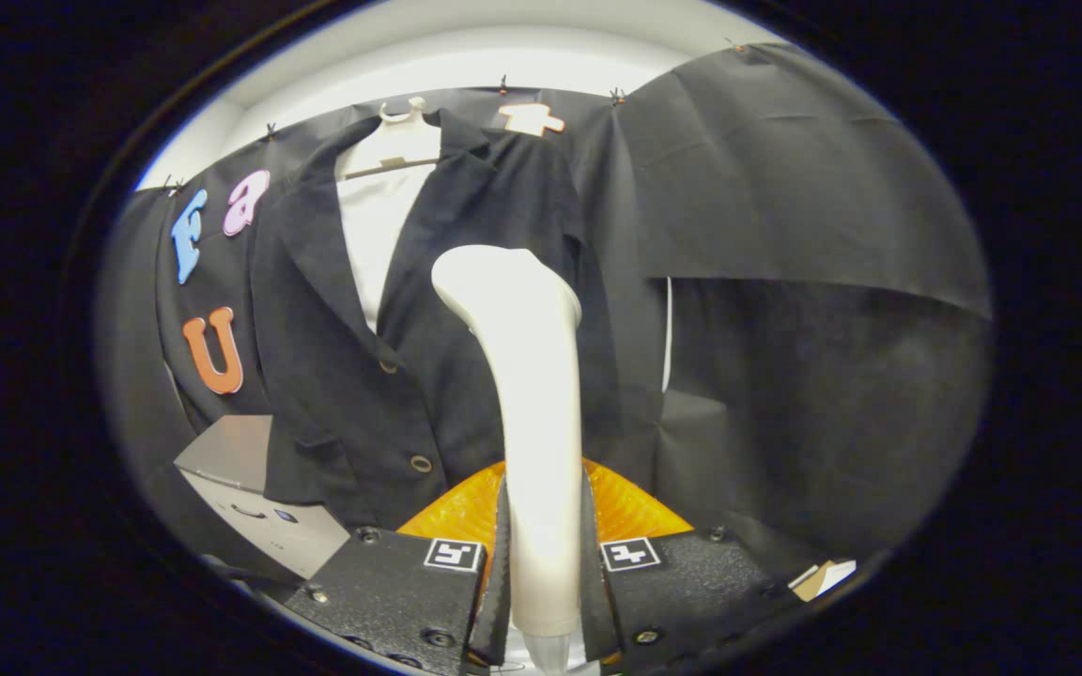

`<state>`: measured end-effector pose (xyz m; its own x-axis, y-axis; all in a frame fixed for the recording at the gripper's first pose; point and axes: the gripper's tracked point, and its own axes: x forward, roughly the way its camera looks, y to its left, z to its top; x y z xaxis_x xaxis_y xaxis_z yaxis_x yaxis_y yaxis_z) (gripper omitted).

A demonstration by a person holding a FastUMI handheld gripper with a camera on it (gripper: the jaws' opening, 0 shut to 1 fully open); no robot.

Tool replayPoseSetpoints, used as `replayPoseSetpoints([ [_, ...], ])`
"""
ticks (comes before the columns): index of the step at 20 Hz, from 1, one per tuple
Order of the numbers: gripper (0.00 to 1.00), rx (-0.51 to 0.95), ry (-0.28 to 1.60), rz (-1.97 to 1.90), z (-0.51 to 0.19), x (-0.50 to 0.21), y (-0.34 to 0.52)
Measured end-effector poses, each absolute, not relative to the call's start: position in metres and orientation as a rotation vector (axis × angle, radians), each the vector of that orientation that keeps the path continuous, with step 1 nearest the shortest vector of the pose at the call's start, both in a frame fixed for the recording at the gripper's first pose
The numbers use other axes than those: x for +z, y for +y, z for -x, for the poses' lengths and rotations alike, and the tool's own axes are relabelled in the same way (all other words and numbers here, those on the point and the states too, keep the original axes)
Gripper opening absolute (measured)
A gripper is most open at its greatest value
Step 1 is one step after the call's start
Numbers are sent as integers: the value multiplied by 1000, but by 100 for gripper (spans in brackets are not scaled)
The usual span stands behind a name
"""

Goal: Iron the clothes twice with a garment steamer, once on the left side and once on the right side.

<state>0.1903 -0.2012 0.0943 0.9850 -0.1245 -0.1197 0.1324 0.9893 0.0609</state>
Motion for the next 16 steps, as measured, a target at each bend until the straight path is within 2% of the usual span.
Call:
replayPoseSetpoints([
  [7, 33, -113, 80, -45, -229, 138, -175],
  [16, 33, -179, 120, 29, -236, 116, -166],
])
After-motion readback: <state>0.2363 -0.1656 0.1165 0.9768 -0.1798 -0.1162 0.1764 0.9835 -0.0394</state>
